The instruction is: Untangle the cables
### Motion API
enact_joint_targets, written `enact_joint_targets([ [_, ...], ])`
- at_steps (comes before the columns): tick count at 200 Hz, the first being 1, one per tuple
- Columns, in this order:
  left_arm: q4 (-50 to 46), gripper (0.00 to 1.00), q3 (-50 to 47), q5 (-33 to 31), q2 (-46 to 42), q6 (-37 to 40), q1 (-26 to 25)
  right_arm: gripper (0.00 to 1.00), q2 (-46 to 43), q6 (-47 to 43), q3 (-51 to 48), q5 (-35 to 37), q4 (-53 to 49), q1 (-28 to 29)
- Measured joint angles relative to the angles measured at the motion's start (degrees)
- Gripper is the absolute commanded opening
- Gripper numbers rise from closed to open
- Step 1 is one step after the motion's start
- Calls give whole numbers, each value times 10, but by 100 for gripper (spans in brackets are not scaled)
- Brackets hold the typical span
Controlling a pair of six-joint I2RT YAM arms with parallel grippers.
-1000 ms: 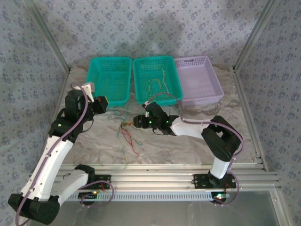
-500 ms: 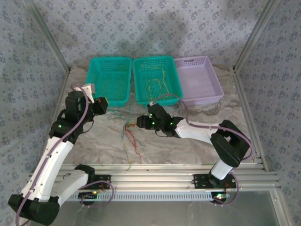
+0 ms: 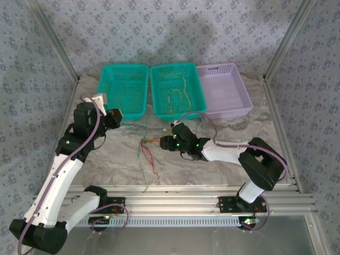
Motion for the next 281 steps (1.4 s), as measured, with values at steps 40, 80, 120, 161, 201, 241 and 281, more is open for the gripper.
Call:
enact_joint_targets([
  [40,1,0,0,0,0,0,0,50,25,41,-5,-6,75,0],
  [80,7,0,-2,3,1,0,0,45,60,92,-4,-15,129,-6],
  [120,13,0,-16,9,0,0,0,35,89,150,-8,-27,160,-28],
  [161,17,0,-23,17,-1,0,0,8,83,157,-6,-7,153,-25],
  [201,13,0,-25,10,-6,5,0,0,20,148,-22,13,122,-40],
  [241,-47,0,6,-47,-7,16,-3,0,-156,108,-66,46,10,-121],
  [281,-98,0,40,-89,-6,19,-3,0,-319,69,-82,20,-85,-217],
])
